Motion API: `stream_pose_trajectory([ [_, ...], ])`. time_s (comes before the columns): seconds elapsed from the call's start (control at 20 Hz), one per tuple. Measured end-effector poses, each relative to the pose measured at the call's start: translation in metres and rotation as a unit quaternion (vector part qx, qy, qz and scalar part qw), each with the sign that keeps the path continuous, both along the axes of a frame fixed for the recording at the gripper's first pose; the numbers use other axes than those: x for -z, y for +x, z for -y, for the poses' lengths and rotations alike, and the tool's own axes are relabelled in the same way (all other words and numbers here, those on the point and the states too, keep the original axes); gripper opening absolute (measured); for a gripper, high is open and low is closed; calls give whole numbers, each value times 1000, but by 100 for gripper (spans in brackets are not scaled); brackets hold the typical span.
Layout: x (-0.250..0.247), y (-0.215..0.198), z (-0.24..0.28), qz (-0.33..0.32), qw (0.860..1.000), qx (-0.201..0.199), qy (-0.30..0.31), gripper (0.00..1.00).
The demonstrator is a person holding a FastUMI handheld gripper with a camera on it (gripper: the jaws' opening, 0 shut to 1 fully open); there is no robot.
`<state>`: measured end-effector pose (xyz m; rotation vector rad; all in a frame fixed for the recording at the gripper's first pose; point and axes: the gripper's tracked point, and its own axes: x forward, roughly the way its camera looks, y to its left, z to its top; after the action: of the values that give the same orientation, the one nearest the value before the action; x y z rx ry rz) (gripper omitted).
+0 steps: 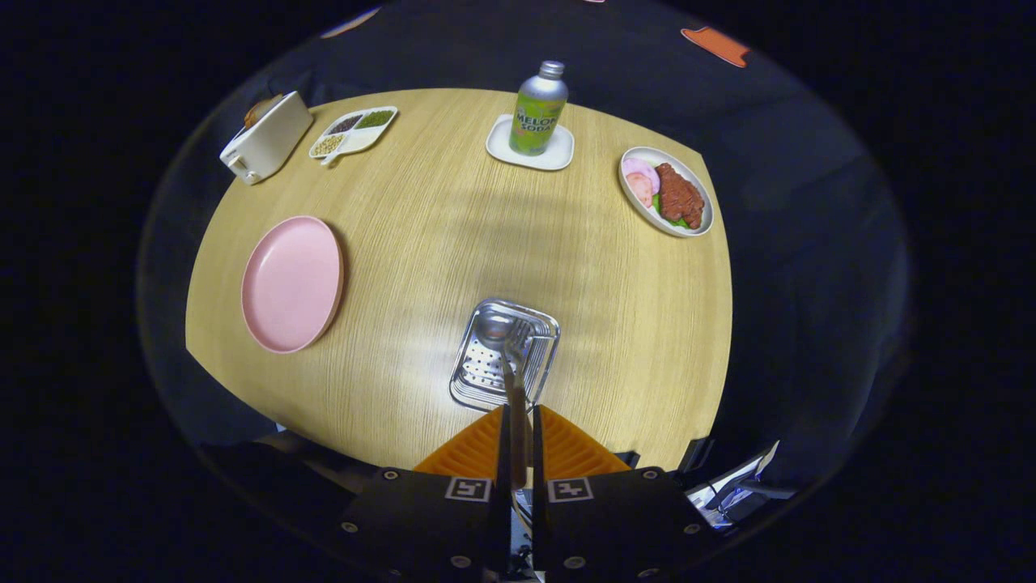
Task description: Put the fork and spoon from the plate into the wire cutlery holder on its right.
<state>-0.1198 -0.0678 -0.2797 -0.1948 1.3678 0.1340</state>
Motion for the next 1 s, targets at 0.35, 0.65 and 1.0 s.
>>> stream_pose_trajectory([
  [0.35, -45, 59, -7, 189, 980, 44, 41, 12],
  [0.65, -115, 95, -13, 364, 929, 49, 49, 13],
  [1.0, -177, 108, -40, 466, 876, 72, 103, 53],
])
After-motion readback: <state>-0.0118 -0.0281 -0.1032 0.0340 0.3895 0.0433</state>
